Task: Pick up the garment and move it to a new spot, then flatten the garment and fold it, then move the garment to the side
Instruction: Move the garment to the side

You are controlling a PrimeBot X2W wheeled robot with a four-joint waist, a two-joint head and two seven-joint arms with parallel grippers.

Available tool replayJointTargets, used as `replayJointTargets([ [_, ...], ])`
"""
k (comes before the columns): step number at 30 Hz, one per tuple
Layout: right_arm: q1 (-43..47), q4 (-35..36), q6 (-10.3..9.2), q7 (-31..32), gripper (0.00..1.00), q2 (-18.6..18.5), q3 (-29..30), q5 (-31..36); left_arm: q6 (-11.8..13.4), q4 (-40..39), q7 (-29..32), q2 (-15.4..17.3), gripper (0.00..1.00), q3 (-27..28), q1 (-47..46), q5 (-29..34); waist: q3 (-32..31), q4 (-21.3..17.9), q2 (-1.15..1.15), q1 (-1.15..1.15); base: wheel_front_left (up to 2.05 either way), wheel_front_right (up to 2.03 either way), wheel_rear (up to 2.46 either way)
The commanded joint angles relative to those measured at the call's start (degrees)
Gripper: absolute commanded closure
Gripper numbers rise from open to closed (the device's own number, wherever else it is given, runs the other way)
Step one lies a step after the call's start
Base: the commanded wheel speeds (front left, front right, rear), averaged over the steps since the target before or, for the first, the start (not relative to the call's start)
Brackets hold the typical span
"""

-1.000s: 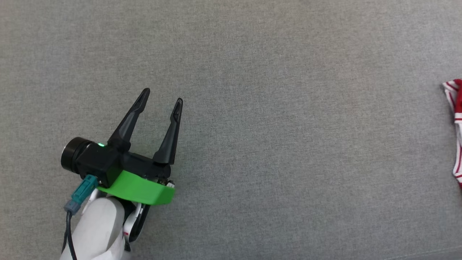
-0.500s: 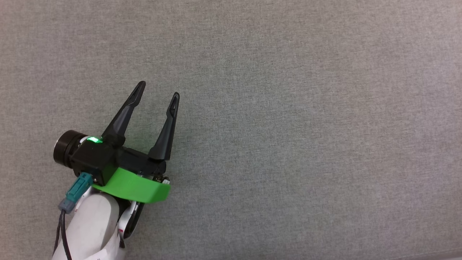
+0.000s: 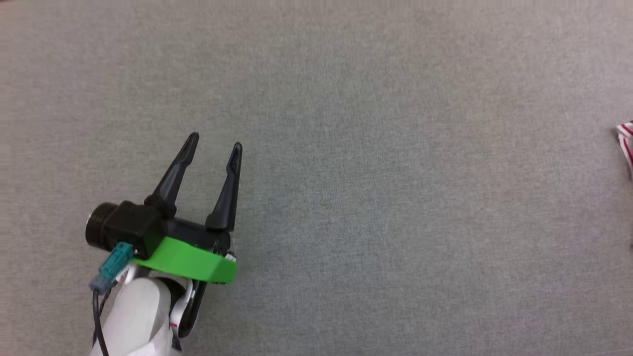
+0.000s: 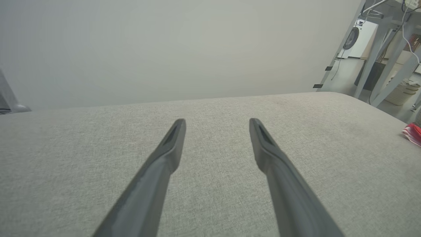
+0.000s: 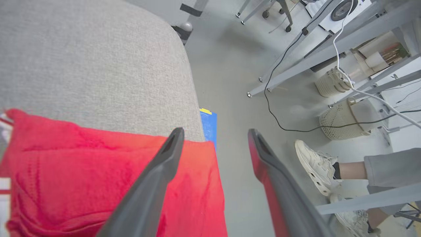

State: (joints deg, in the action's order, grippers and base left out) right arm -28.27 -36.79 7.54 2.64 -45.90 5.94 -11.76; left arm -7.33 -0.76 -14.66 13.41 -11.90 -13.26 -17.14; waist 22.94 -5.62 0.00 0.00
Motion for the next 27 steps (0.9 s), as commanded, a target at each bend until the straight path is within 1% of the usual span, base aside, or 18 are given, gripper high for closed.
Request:
replayJointTargets([
  [1, -1.0, 2.0, -0.05, -0.6, 0.0, 1.2, -0.7, -1.3, -0.1, 0.4, -0.3, -0.6, 0.0, 0.7, 1.2, -0.4, -5.7, 1.4, 0.0, 0.0, 0.0, 0.0, 0.0],
  [7, 1.9, 14.2, -0.05, -1.9, 0.0, 7.5, -1.1, -8.2, 0.2, 2.9, -0.3, -2.1, 0.0, 3.2, 5.0, -0.3, -12.1, 3.1, 0.0, 0.0, 0.0, 0.0, 0.0],
  [8, 2.7, 16.1, -0.05, -1.9, 0.0, 8.5, -1.2, -8.5, 0.4, 3.4, -0.3, -2.1, 0.0, 3.5, 5.4, 0.0, -12.8, 3.4, 0.0, 0.0, 0.0, 0.0, 0.0],
  [11, 5.6, 22.6, -0.05, -2.2, 0.0, 13.0, -0.9, -9.4, 0.7, 4.5, -0.3, -2.6, 0.0, 4.6, 6.7, 0.3, -14.7, 4.2, 0.0, 0.0, 0.0, 0.0, 0.0],
  [14, 9.5, 29.4, -0.05, -4.2, 0.0, 17.3, -1.1, -10.1, 0.8, 5.3, -0.3, -3.3, 0.0, 5.5, 7.9, 0.2, -16.2, 5.2, 0.0, 0.0, 0.0, 0.0, 0.0],
  [16, 12.3, 32.6, -0.05, -5.0, 0.0, 20.1, -1.4, -10.1, 0.9, 5.8, -0.3, -4.1, 0.0, 6.5, 8.8, -0.4, -17.2, 5.8, 0.0, 0.0, 0.0, 0.0, 0.0],
  [20, 17.9, 36.5, -0.05, -6.2, 0.0, 25.3, -2.2, -9.6, 0.7, 6.4, -0.3, -4.7, 0.0, 7.1, 10.1, -0.2, -18.6, 7.0, 0.0, 0.0, 0.0, 0.0, 0.0],
  [24, 22.8, 37.6, -0.05, -8.0, 0.0, 30.4, -2.7, -9.7, 0.6, 7.2, -0.3, -5.2, 0.0, 7.5, 11.1, 0.6, -19.6, 7.8, 0.0, 0.0, 0.0, 0.0, 0.0],
  [27, 25.7, 37.6, -0.05, -9.6, 0.0, 33.3, -3.7, -9.4, 0.4, 7.6, -0.3, -5.6, 0.0, 7.7, 11.7, 1.1, -20.2, 8.2, 0.0, 0.0, 0.0, 0.0, 0.0],
])
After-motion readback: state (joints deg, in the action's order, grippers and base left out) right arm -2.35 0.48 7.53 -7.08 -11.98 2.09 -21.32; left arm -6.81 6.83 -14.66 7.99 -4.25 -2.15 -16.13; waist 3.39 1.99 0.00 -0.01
